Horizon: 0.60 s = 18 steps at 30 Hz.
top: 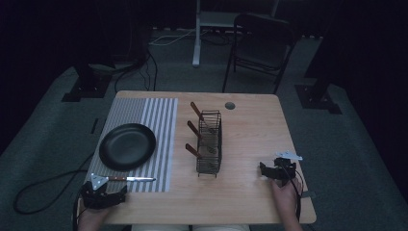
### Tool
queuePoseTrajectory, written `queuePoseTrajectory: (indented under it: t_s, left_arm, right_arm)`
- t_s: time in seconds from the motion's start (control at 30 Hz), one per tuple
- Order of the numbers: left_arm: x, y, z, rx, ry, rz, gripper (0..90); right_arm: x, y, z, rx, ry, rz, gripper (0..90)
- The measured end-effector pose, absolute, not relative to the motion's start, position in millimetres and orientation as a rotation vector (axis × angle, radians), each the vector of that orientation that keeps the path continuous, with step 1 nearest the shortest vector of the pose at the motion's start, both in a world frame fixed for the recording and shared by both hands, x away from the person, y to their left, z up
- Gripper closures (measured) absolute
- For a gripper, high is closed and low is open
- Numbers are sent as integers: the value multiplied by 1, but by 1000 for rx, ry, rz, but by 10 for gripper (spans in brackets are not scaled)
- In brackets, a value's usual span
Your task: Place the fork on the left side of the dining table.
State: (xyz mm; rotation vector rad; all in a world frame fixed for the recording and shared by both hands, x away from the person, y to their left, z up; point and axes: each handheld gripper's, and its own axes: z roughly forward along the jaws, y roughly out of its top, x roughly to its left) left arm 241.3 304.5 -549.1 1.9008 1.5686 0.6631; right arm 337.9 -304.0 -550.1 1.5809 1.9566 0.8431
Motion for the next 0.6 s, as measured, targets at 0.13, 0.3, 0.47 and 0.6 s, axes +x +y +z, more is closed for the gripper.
queuePoseTrajectory:
  t_s: [0.13,0.3,0.47,0.6]
  left_arm:
    - [242,304,-545,1927,1582,649,15]
    - [235,298,-536,1944,1580,667,28]
    - [234,298,-533,1956,1576,630,29]
    - [235,298,-529,1958,1555,602,29]
  right_arm:
    - [338,-304,-550,1581,1956,843,125]
    - [338,-304,-550,1581,1956,843,125]
    - [338,-304,-550,1581,1956,843,125]
    - [338,-304,-550,1582,1956,844,125]
